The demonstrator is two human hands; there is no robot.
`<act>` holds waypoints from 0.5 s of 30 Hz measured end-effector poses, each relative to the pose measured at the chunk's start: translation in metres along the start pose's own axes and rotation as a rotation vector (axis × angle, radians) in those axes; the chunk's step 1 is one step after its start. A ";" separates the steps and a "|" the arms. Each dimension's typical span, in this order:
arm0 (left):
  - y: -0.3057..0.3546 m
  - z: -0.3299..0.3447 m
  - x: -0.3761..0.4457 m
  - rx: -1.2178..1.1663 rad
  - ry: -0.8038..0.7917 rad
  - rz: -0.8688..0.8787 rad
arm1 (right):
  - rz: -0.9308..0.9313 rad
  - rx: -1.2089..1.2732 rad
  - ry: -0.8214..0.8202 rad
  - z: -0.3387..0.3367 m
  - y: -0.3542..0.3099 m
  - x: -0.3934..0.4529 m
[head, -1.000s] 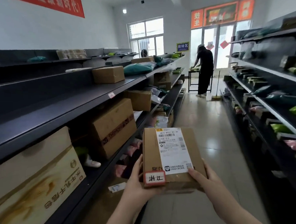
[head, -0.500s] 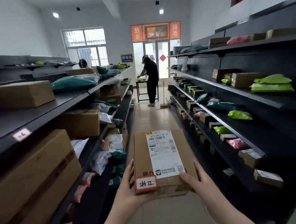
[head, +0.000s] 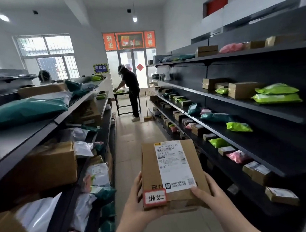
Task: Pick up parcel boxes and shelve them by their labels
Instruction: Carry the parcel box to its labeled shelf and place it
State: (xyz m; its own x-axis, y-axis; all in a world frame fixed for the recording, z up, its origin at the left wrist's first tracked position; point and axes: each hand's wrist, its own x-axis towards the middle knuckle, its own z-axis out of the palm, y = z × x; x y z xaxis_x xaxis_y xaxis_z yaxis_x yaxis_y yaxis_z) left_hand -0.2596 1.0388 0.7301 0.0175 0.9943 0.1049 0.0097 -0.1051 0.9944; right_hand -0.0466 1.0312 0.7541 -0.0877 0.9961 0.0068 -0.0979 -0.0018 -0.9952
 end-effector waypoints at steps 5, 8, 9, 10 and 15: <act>-0.005 -0.011 0.075 0.029 -0.008 0.039 | -0.023 -0.002 0.021 0.005 -0.002 0.073; -0.008 -0.012 0.125 0.051 -0.018 0.050 | -0.036 0.003 0.020 0.000 0.001 0.126; -0.009 -0.011 0.141 0.056 -0.019 0.050 | -0.028 -0.003 0.021 -0.002 0.001 0.143; -0.009 -0.010 0.159 0.058 -0.020 0.052 | -0.019 -0.004 0.020 -0.005 0.001 0.162; -0.006 -0.004 0.253 0.074 -0.023 0.034 | 0.000 0.018 0.008 -0.021 -0.012 0.256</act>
State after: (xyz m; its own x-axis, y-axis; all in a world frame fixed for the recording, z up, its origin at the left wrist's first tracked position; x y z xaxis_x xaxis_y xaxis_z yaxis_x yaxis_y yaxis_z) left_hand -0.2589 1.2911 0.7508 0.0424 0.9896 0.1378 0.0828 -0.1409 0.9866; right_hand -0.0465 1.2883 0.7659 -0.0795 0.9968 0.0061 -0.1154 -0.0032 -0.9933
